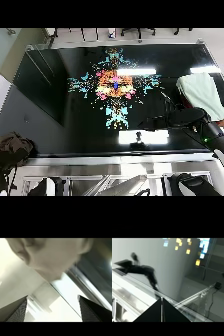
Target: Fold the shirts.
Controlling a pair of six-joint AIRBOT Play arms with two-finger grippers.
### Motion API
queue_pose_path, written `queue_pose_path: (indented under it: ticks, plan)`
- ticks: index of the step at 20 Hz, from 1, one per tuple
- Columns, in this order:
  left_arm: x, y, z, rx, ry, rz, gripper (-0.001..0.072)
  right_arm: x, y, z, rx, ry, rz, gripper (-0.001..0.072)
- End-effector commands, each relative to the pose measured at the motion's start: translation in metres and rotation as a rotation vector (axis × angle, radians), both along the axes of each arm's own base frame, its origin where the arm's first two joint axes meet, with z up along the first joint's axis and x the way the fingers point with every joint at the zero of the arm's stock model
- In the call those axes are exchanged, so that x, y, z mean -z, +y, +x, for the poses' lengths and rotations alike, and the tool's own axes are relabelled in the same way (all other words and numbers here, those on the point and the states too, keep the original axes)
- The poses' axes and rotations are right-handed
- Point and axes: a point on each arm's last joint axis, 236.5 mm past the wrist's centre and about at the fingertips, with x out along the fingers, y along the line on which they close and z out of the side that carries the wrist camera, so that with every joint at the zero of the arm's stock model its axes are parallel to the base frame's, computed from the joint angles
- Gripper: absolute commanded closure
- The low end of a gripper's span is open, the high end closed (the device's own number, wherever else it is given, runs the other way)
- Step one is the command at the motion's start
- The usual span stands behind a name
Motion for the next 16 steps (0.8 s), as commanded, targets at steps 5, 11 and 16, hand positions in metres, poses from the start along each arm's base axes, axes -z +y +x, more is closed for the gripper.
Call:
queue_pose_path:
  ticks: [5, 11, 16]
  plan:
    - [0.063, 0.045, 0.032, -0.021, 0.089, -0.095, 0.0088, 0.000, 0.000, 0.000, 0.000, 0.000, 0.001, 0.0693]
    - [0.047, 0.032, 0.052, 0.012, 0.269, -0.270, 0.0691, 0.000, 0.000, 0.000, 0.000, 0.000, 0.001, 0.0693]
    - [-0.092, -0.044, 0.182, 0.353, -0.153, -0.112, 0.0691, 0.000, 0.000, 0.000, 0.000, 0.000, 0.001, 0.0693]
